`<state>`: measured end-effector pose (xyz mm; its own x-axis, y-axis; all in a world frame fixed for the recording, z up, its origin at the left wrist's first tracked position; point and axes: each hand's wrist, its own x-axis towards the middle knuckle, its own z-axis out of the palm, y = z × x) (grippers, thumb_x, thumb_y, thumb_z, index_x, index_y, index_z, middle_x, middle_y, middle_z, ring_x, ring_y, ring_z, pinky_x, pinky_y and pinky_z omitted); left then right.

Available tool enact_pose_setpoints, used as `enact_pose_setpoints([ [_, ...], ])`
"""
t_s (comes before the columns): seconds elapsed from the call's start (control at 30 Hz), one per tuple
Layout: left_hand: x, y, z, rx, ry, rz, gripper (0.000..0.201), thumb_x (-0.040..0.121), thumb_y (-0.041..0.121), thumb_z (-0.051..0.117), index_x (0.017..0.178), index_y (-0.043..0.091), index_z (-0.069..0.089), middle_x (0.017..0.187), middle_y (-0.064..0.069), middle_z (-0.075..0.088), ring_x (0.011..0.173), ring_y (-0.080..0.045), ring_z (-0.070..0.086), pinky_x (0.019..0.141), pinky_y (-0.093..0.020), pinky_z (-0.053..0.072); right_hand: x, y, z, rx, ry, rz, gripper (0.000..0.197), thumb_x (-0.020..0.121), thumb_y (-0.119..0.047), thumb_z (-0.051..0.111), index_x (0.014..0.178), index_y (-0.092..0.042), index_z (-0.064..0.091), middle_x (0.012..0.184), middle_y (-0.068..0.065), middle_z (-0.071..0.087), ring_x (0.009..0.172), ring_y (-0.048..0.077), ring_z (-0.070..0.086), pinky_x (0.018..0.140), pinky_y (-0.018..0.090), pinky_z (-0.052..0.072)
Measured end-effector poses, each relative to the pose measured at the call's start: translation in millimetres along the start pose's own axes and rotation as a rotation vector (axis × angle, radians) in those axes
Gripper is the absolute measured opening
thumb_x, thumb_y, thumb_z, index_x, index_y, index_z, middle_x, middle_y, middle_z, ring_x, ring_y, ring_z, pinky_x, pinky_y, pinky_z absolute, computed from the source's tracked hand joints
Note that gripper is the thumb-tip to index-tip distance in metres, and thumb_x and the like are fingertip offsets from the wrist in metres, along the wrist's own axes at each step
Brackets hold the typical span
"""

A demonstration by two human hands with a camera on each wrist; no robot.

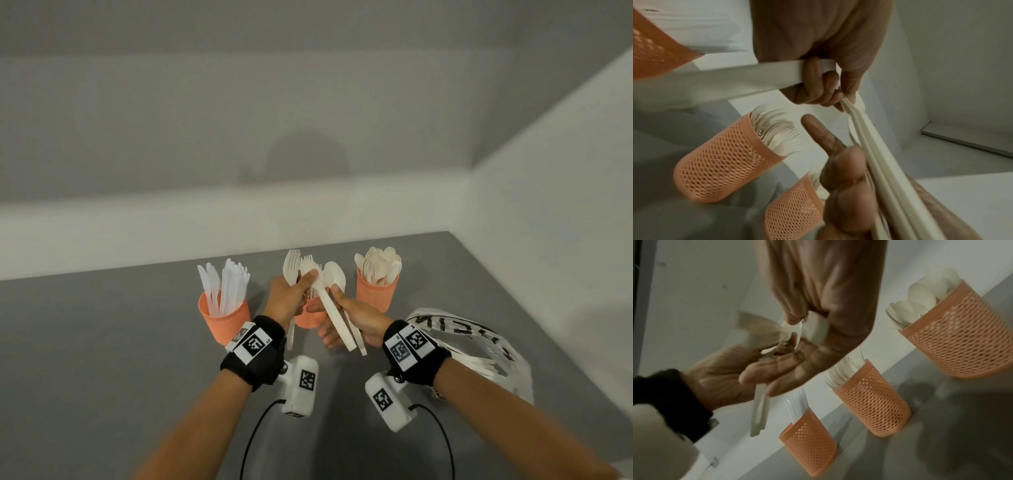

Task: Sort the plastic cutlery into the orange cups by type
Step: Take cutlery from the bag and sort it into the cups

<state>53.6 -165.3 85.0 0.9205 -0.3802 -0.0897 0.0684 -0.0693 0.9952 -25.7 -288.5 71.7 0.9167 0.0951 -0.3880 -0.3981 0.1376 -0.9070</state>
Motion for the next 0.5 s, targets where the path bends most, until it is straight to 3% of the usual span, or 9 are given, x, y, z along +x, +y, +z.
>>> enact_pose_setpoints([
  [0.13,-3,-3,4,0.051,-0.047,0.076,0.016,0.089,0.014,0.059,0.076,0.005,0.057,0.039,0.008,0.051,0.033,0.000,0.046,0.039,-0.011,0.037,4,3,-6,-0.162,0.008,0.015,0.079,0.090,-0.065,0.015,0.113,-0.008,0.064,0.073,0.019,0.067,0.044,0.013,0.057,0.048,0.023,0.052],
  [0.2,-3,-7,8,0.099,-0.074,0.122,0.009,0.088,0.012,0.060,0.086,0.004,0.059,0.053,0.003,0.055,0.039,0.001,0.050,0.044,-0.013,0.040,4,1,-6,-0.203,-0.015,0.023,0.084,0.090,-0.065,0.011,0.113,-0.005,0.064,0.052,0.006,0.057,0.032,0.007,0.042,0.043,0.020,0.046],
  [0.27,-4,-10,10,0.140,-0.111,0.105,0.010,0.088,0.013,0.060,0.082,0.006,0.058,0.055,0.001,0.055,0.039,0.001,0.049,0.045,-0.015,0.040,2,-1,-7,-0.226,-0.073,0.063,0.084,0.089,-0.065,0.010,0.112,-0.006,0.064,0.041,-0.005,0.044,0.029,0.004,0.031,0.040,0.018,0.040],
  [0.33,-6,-12,12,0.162,-0.149,0.060,0.015,0.088,0.015,0.060,0.074,0.009,0.057,0.050,0.004,0.055,0.038,-0.001,0.048,0.043,-0.017,0.039,0,-1,-10,-0.244,-0.134,0.093,0.073,0.092,-0.063,0.015,0.109,-0.011,0.064,0.041,-0.008,0.040,0.030,0.003,0.030,0.040,0.017,0.039],
  [0.4,-6,-13,14,0.158,-0.162,0.030,0.010,0.088,0.015,0.061,0.081,0.008,0.060,0.060,-0.002,0.060,0.051,-0.009,0.055,0.048,-0.019,0.044,-2,-2,-12,-0.239,-0.112,0.086,0.051,0.096,-0.051,0.031,0.103,-0.012,0.063,0.044,-0.007,0.044,0.033,0.004,0.037,0.045,0.018,0.043],
  [0.43,-5,-14,16,0.166,-0.150,0.034,0.008,0.088,0.014,0.061,0.085,0.007,0.061,0.066,-0.007,0.061,0.056,-0.013,0.056,0.052,-0.021,0.046,-3,-3,-13,-0.201,-0.065,0.066,0.036,0.097,-0.039,0.039,0.098,-0.011,0.061,0.048,-0.005,0.049,0.038,0.006,0.044,0.049,0.020,0.047],
  [0.5,-3,-16,21,0.227,-0.124,0.081,0.007,0.088,0.013,0.060,0.084,0.007,0.060,0.065,-0.006,0.058,0.052,-0.009,0.053,0.053,-0.020,0.041,-1,-5,-16,-0.123,0.051,-0.025,0.014,0.095,-0.012,0.044,0.090,-0.009,0.057,0.061,0.003,0.055,0.052,0.013,0.053,0.060,0.024,0.050],
])
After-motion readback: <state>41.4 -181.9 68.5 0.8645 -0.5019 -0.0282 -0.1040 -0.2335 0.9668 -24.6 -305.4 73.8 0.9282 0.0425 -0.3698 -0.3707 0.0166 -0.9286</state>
